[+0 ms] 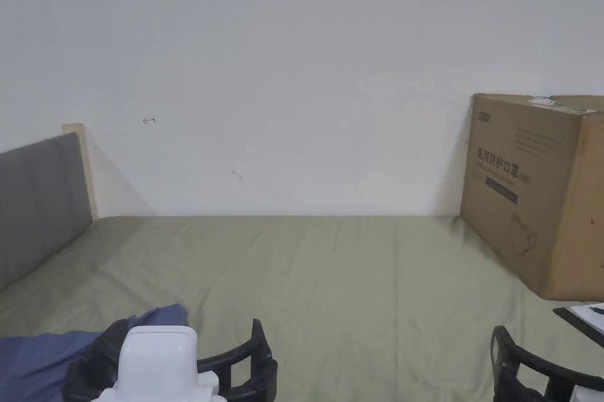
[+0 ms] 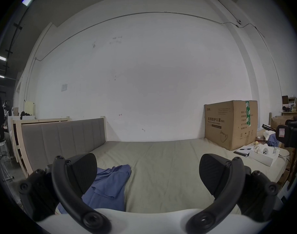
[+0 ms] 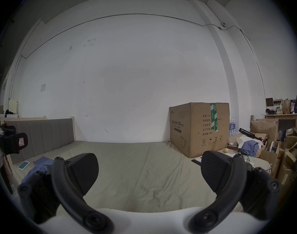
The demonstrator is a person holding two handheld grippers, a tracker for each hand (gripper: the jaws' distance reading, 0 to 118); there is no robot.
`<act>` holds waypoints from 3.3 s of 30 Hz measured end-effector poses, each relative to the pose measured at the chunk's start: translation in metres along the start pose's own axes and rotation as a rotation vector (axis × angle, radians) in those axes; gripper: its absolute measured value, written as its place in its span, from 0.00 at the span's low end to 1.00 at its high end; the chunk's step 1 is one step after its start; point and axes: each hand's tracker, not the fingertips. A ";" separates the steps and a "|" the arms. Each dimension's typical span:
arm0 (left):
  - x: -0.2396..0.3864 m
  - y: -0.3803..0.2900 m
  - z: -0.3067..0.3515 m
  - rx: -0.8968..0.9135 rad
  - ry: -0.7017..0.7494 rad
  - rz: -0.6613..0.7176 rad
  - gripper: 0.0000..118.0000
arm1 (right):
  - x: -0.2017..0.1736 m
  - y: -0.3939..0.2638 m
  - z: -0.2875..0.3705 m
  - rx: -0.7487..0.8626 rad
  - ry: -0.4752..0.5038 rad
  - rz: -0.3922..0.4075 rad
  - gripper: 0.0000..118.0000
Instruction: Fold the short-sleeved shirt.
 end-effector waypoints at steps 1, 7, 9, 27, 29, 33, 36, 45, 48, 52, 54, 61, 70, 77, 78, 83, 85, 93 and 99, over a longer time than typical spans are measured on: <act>0.000 0.000 0.001 0.003 -0.006 0.006 1.00 | -0.001 0.000 0.000 0.003 0.001 0.010 1.00; 0.000 0.001 0.000 0.002 -0.016 -0.002 0.33 | -0.005 0.002 0.003 0.029 -0.005 0.071 0.49; 0.001 0.000 -0.005 -0.023 0.001 -0.022 0.08 | -0.006 0.002 0.003 0.030 -0.014 0.091 0.21; -0.083 0.007 0.019 -0.052 0.216 -0.017 0.00 | -0.064 0.008 -0.040 -0.040 0.156 -0.011 0.00; -0.115 0.013 0.035 -0.057 0.309 -0.016 0.00 | -0.103 0.007 -0.050 -0.051 0.265 -0.026 0.00; -0.158 0.016 0.065 -0.062 0.451 -0.031 0.00 | -0.169 0.005 -0.056 -0.057 0.456 -0.032 0.00; -0.171 0.013 0.076 -0.069 0.501 -0.029 0.00 | -0.200 0.003 -0.060 -0.074 0.538 -0.032 0.00; -0.186 -0.005 0.040 -0.119 0.507 -0.008 0.00 | -0.205 0.001 -0.088 -0.124 0.547 -0.042 0.00; -0.196 -0.008 -0.002 -0.146 0.467 0.022 0.00 | -0.194 -0.001 -0.099 -0.144 0.529 -0.045 0.00; -0.237 -0.018 -0.111 -0.429 0.286 0.099 0.00 | -0.181 -0.008 -0.116 -0.208 0.526 -0.021 0.00; -0.259 -0.039 -0.173 -0.622 0.192 0.149 0.00 | -0.177 -0.016 -0.126 -0.249 0.509 0.001 0.00; -0.296 -0.133 -0.315 -0.958 0.121 0.206 0.95 | -0.164 -0.045 -0.165 -0.382 0.487 0.012 0.00; -0.269 -0.237 -0.373 -1.206 0.137 0.141 0.98 | -0.145 -0.082 -0.195 -0.511 0.486 -0.002 0.00; -0.251 -0.201 -0.344 -1.091 0.124 0.151 0.22 | -0.137 -0.080 -0.188 -0.534 0.491 -0.039 0.00; -0.248 -0.196 -0.339 -1.089 0.140 0.134 0.07 | -0.136 -0.077 -0.186 -0.537 0.489 -0.054 0.00; -0.269 -0.146 -0.310 -0.994 0.136 0.377 0.08 | -0.119 -0.049 -0.168 -0.505 0.505 -0.090 0.00; -0.276 -0.104 -0.291 -0.899 0.122 0.425 0.07 | -0.107 -0.035 -0.160 -0.469 0.501 -0.077 0.00; -0.225 0.114 -0.228 -0.570 -0.036 0.282 0.07 | -0.058 -0.002 -0.139 -0.373 0.448 -0.132 0.00; -0.129 0.234 -0.216 -0.460 -0.251 0.144 0.07 | -0.028 0.021 -0.124 -0.322 0.413 -0.192 0.00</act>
